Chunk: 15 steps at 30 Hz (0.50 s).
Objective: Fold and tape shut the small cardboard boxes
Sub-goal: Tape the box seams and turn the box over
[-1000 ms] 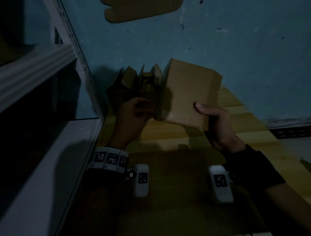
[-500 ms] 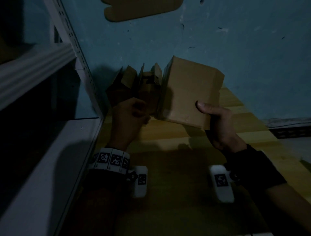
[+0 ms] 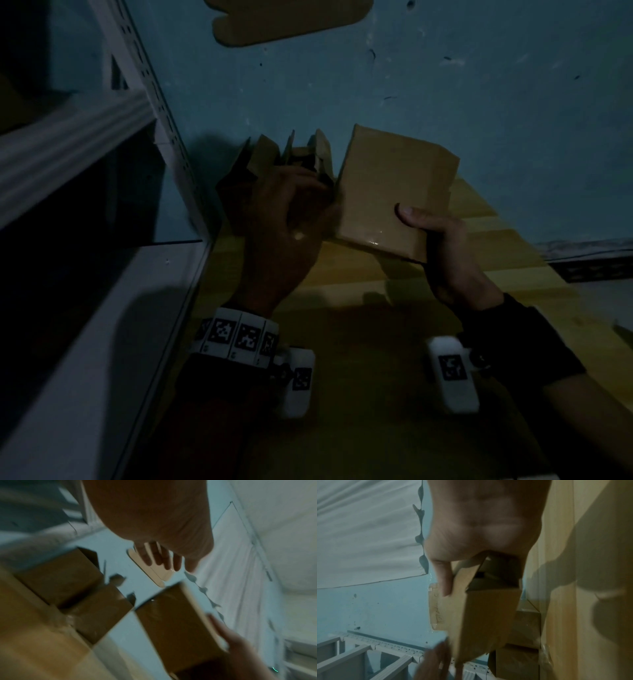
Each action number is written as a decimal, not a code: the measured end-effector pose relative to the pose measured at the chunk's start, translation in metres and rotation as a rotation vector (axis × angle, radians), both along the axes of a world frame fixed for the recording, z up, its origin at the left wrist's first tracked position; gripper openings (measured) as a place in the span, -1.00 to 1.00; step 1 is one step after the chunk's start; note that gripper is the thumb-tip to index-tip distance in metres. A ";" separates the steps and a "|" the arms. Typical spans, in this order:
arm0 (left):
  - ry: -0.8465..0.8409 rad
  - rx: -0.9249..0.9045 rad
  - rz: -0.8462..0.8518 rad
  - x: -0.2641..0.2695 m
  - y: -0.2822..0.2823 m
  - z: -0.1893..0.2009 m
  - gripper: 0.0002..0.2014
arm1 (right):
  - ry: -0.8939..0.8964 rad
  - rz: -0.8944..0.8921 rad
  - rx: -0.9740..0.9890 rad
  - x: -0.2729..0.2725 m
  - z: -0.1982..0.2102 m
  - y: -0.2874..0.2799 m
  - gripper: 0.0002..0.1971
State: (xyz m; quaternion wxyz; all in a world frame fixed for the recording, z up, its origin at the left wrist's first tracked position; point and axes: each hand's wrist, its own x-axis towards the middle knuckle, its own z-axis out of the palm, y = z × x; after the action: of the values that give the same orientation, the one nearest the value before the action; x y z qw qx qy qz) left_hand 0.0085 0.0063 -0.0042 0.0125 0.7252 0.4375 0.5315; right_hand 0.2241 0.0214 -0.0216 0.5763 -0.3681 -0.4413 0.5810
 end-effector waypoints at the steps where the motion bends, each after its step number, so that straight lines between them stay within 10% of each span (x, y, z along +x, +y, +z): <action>1: 0.063 0.009 0.001 0.005 -0.003 0.001 -0.65 | -0.043 -0.023 -0.014 -0.001 -0.001 0.001 -0.45; 15: 0.164 0.043 -0.075 0.014 0.003 -0.019 -0.83 | -0.188 -0.156 -0.169 -0.010 -0.008 0.000 -0.38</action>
State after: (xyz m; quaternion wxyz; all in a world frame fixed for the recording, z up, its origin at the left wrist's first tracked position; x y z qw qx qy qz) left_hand 0.0227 0.0090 -0.0237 -0.0190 0.7823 0.3982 0.4786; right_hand 0.2139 0.0215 -0.0292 0.5428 -0.5012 -0.4128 0.5326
